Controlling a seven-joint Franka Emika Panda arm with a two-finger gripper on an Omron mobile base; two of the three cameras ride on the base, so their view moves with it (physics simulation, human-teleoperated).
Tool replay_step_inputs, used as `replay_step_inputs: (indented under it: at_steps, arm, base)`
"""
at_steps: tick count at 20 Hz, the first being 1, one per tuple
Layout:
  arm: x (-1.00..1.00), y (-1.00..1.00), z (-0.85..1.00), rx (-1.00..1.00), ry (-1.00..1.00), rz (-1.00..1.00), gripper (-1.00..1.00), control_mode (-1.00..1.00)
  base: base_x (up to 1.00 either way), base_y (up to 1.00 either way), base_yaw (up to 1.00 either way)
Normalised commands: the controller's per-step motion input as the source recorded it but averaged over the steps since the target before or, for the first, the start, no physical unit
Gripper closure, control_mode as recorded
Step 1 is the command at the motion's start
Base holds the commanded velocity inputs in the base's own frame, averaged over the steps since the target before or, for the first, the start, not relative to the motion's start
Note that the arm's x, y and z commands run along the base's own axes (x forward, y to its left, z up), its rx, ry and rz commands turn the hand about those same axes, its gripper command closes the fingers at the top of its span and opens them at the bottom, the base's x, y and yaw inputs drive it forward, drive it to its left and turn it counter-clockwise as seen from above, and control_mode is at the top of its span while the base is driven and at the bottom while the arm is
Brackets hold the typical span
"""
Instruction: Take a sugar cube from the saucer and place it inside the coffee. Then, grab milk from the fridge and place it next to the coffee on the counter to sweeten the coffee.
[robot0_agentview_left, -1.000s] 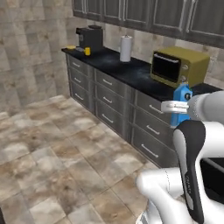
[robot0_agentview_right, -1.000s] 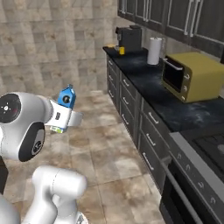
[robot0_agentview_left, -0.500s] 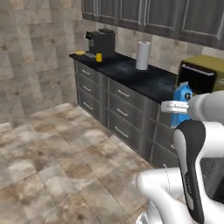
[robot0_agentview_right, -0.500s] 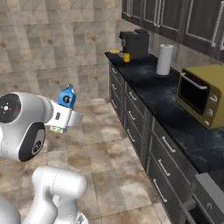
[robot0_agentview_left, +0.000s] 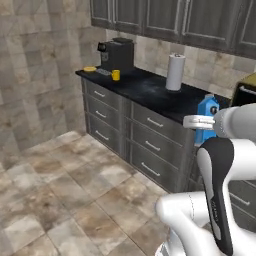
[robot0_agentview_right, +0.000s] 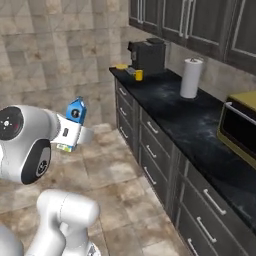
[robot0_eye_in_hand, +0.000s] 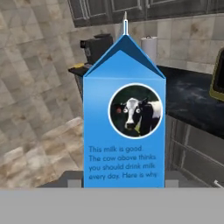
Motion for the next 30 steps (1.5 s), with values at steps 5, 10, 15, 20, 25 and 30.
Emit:
replay_step_inputs:
  at_steps: [5,10,15,20,25,30]
  arm:
    - [0.00,0.00,0.00,0.00,0.00,0.00,1.00,1.00]
    - [0.00,0.00,0.00,0.00,0.00,0.00,1.00,1.00]
    - [0.00,0.00,0.00,0.00,0.00,0.00,1.00,1.00]
    - [0.00,0.00,0.00,0.00,0.00,0.00,1.00,1.00]
    - [0.00,0.00,0.00,0.00,0.00,0.00,1.00,1.00]
    - [0.00,0.00,0.00,0.00,0.00,0.00,1.00,1.00]
  base:
    - [1.00,0.50,-0.33]
    - [1.00,0.75,-0.40]
    - [1.00,1.00,-0.43]
    - [0.99,1.00,-0.48]
    - [0.72,1.00,-0.42]
    - [0.70,1.00,-0.33]
